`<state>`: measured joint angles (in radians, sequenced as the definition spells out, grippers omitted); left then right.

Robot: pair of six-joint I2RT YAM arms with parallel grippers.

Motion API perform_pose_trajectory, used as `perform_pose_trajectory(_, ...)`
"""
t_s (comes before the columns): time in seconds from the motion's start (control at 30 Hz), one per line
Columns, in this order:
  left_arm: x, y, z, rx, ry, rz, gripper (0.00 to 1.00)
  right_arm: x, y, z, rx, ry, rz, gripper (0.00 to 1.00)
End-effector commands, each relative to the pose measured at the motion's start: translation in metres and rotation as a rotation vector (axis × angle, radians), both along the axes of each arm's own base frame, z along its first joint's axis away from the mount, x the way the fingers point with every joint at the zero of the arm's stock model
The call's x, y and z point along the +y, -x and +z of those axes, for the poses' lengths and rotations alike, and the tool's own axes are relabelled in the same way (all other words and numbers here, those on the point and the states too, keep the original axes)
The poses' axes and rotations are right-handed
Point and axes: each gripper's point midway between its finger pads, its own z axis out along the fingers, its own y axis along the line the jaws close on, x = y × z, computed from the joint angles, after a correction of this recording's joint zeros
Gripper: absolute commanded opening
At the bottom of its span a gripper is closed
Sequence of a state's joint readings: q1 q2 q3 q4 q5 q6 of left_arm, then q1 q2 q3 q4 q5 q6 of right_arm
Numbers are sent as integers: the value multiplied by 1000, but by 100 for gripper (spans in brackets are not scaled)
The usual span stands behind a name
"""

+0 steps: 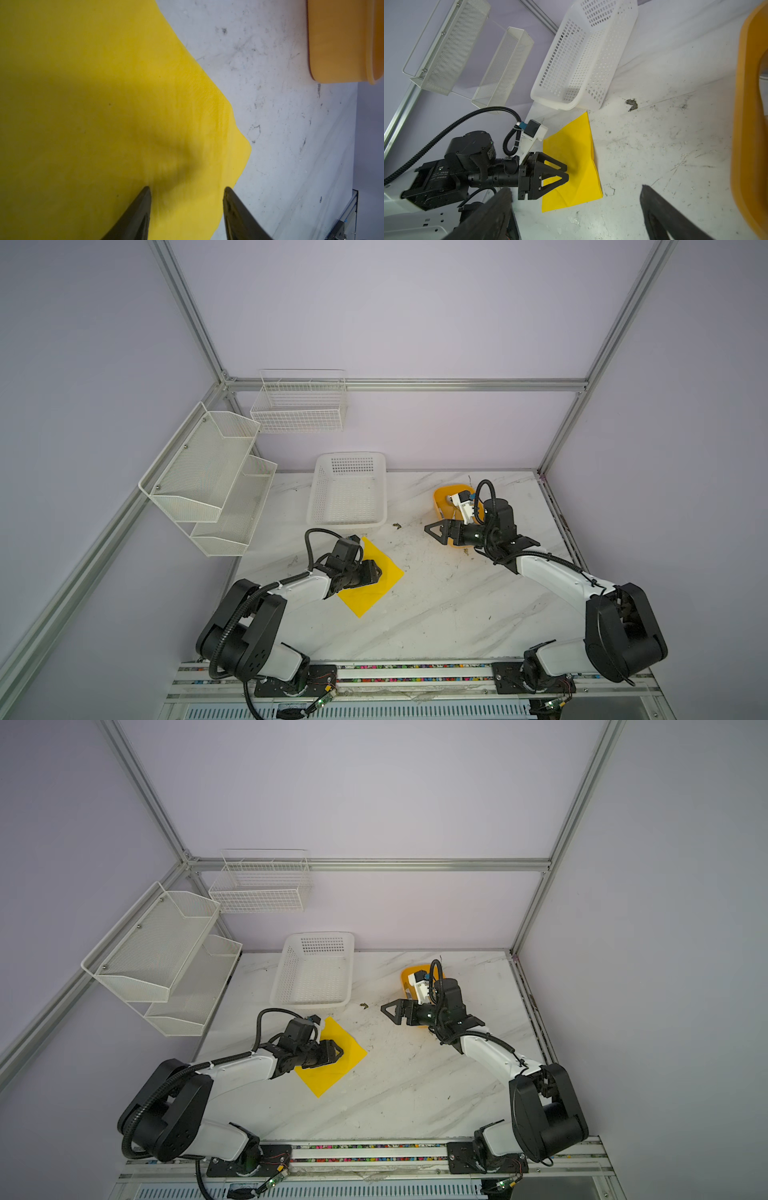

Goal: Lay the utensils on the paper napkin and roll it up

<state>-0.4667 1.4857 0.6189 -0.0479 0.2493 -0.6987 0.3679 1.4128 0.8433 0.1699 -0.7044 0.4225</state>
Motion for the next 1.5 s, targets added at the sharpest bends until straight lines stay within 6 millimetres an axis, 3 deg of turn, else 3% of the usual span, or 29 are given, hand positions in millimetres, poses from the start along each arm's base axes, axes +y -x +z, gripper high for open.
perform_pose_trajectory(0.0,-31,-4,-1,36,52,8,56,-5,2,-14,45,36,-39,97)
perform_pose_trajectory(0.17,-78,-21,20,-24,137,-3,56,-10,8,-29,55,94,-54,97)
perform_pose_trajectory(0.27,-88,-25,40,-91,134,3,58,-10,14,-42,86,120,-43,89)
perform_pose_trajectory(0.43,-53,-20,58,-185,57,95,58,9,24,-58,127,155,22,68)
perform_pose_trajectory(0.47,-43,-17,58,-198,19,108,58,15,25,-61,128,163,31,66)
perform_pose_trajectory(0.5,-33,-15,71,-234,4,123,59,21,27,-64,133,168,41,65)
perform_pose_trajectory(0.6,-1,-11,73,-247,-92,186,60,40,32,-73,137,197,65,58)
perform_pose_trajectory(0.7,14,-8,77,-268,-145,184,63,58,36,-81,147,206,90,57)
perform_pose_trajectory(0.9,27,-8,84,-310,-196,193,73,80,46,-116,204,296,180,57)
perform_pose_trajectory(1.07,32,-9,85,-322,-231,192,83,87,50,-132,222,323,200,57)
perform_pose_trajectory(1.17,35,-10,85,-311,-263,194,89,81,48,-149,239,377,184,57)
perform_pose_trajectory(1.47,15,-13,88,-328,-202,119,87,44,52,-184,277,577,107,57)
